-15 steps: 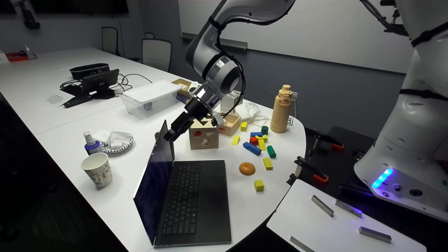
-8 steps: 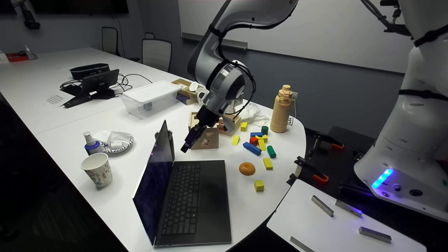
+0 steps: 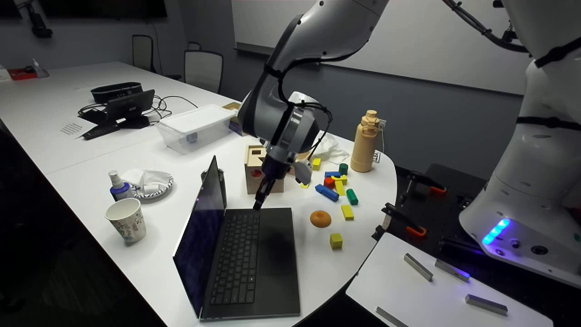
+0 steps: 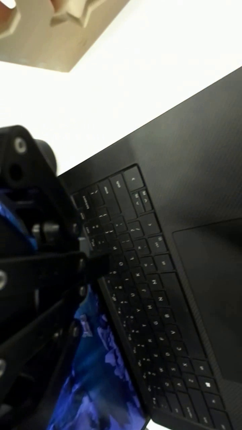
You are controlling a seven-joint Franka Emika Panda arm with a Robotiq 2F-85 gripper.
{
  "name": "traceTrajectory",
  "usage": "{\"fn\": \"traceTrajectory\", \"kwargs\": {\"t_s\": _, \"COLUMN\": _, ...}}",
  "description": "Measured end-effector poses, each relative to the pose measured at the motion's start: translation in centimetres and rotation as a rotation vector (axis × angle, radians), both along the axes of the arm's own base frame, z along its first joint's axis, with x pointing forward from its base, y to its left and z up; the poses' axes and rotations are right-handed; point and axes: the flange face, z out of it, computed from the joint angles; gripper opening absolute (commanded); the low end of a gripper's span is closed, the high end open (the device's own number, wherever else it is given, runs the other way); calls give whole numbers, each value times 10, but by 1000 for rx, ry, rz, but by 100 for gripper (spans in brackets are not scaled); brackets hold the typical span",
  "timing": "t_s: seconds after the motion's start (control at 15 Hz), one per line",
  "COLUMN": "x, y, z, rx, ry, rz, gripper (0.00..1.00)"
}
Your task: Open the laptop
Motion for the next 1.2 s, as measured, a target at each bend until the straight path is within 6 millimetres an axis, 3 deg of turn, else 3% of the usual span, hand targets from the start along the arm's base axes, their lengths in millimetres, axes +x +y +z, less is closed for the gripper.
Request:
{"fn": "traceTrajectory", "kwargs": {"t_s": 0.27, "x": 11, "y": -5, "z": -21, "rx": -57, "ry": 17, "rz": 35, "gripper": 0}}
{"fn": "traceTrajectory", "kwargs": {"t_s": 0.8, "x": 46, "y": -4, "z": -41, "rx": -151, "ry": 2, "rz": 77, "gripper": 0}}
{"fn": "traceTrajectory", "kwargs": {"t_s": 1.2, "x": 58, "y": 11, "z": -63, "rx": -165, "ry": 70, "rz": 115, "gripper": 0}}
